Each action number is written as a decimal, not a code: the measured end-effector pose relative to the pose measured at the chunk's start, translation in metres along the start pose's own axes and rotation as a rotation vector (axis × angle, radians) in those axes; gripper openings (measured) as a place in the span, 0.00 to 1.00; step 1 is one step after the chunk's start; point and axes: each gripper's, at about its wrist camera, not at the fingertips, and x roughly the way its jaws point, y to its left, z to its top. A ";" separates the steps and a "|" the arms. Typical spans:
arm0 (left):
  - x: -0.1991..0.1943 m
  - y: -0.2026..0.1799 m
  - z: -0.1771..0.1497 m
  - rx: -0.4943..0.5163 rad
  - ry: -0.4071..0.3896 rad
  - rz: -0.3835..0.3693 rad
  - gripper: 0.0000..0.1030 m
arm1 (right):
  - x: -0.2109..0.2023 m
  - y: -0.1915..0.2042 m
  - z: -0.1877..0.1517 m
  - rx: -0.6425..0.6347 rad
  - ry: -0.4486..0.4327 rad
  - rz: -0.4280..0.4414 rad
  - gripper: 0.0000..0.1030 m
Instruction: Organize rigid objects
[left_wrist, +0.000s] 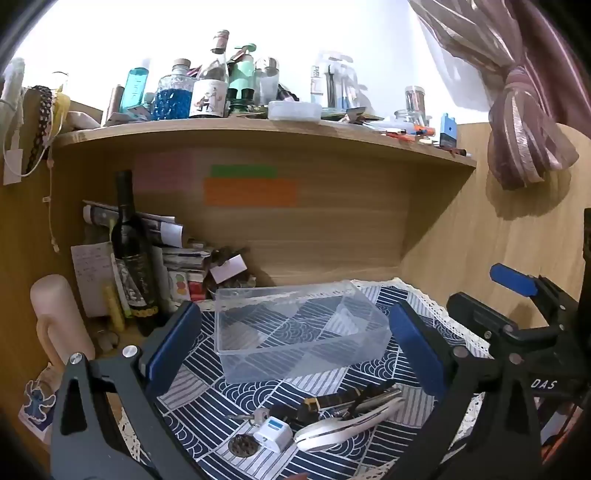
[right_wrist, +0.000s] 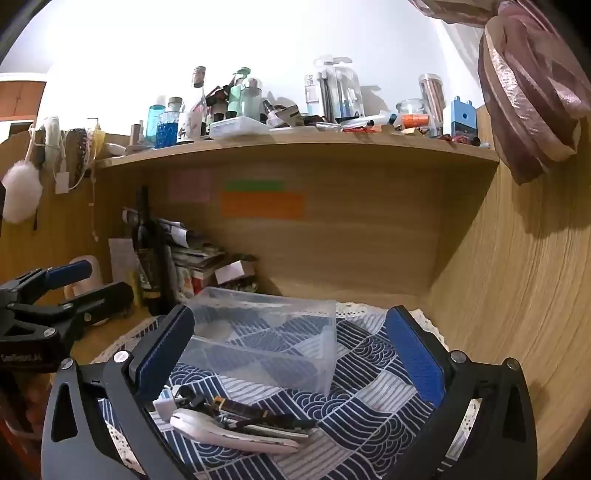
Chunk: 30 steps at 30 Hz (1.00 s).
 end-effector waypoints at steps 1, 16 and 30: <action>0.000 0.000 0.000 0.001 0.005 0.000 1.00 | 0.000 0.000 0.000 0.001 0.002 0.002 1.00; 0.002 -0.003 -0.001 0.008 0.007 -0.002 1.00 | 0.005 -0.002 -0.002 0.011 0.019 0.003 1.00; 0.002 -0.004 0.004 0.013 0.003 -0.006 1.00 | 0.005 -0.003 -0.001 0.017 0.021 0.005 1.00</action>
